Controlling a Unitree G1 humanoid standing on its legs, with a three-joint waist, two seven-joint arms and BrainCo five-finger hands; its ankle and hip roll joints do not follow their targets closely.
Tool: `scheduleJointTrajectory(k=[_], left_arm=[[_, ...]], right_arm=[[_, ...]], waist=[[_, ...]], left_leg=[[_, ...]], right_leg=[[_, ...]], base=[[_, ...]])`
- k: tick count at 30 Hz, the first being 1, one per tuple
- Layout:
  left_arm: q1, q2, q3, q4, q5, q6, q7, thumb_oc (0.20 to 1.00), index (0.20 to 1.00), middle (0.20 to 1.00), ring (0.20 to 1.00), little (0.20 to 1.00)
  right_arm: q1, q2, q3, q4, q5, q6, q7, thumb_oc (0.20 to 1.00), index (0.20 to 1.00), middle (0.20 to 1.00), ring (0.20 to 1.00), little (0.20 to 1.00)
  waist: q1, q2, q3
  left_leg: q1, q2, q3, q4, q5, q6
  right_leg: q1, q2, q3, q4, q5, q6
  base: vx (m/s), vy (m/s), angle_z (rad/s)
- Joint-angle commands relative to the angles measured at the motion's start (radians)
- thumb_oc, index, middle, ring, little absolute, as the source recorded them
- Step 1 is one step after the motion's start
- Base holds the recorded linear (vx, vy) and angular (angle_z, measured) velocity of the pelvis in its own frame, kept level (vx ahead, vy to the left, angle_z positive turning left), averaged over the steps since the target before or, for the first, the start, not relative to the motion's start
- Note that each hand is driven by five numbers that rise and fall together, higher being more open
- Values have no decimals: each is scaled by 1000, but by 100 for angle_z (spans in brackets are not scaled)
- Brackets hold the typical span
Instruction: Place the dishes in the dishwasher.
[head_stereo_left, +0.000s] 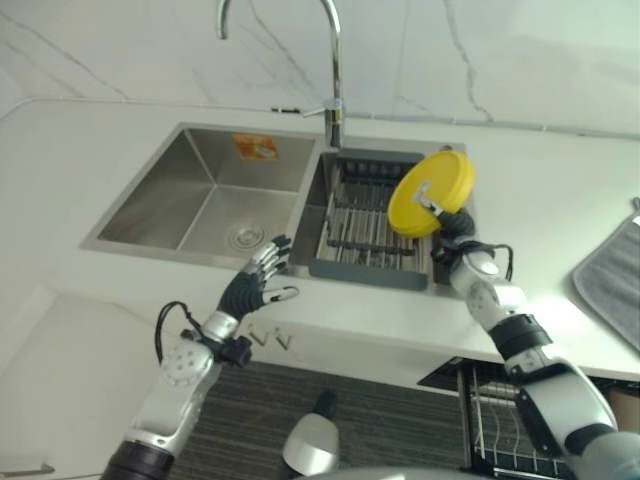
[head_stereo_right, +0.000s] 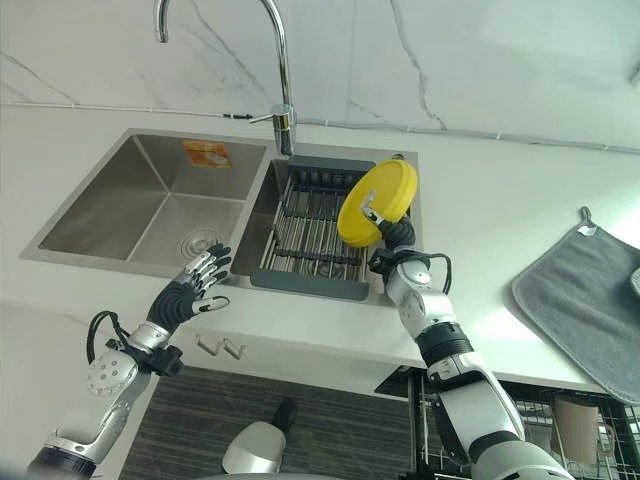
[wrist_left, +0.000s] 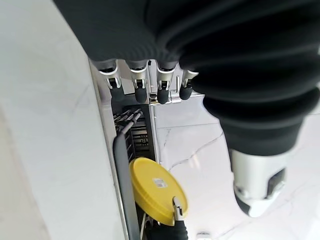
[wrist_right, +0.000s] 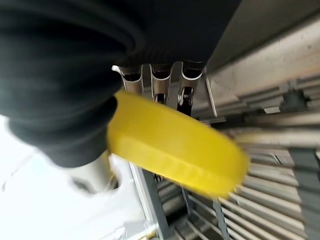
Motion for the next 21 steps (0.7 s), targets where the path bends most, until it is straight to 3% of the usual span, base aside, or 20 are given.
scheduleJointTrajectory(k=[1, 12, 21], left_arm=[[-23, 9, -29, 0, -39, -34, 10, 1000, 1000, 1000, 1000, 1000], [-23, -4, -66, -11, -88, -18, -19, 1000, 1000, 1000, 1000, 1000], [-31, -11, -80, 5, -97, -22, -8, 1000, 1000, 1000, 1000, 1000]], right_arm=[[-83, -16, 18, -56, -32, -90, -7, 200, 200, 200, 200, 200], [-73, -15, 47, -38, -67, -75, 68, 200, 200, 200, 200, 200], [-81, -12, 29, -24, 83, -135, 145, 200, 200, 200, 200, 200]], waist=[[7, 5, -53], [-1, 3, -49], [-15, 3, -56]], left_leg=[[-50, -4, 68, 33, -71, 24], [-47, -2, 77, 33, -75, 25], [-33, 6, 94, 25, -76, 21]], right_leg=[[-68, 1, 53, 201, -166, -64], [-72, -3, 58, 196, -160, -61], [-69, -8, 62, 189, -155, -58]], base=[[0, 0, 0], [-10, 7, 0], [-4, 2, 0]])
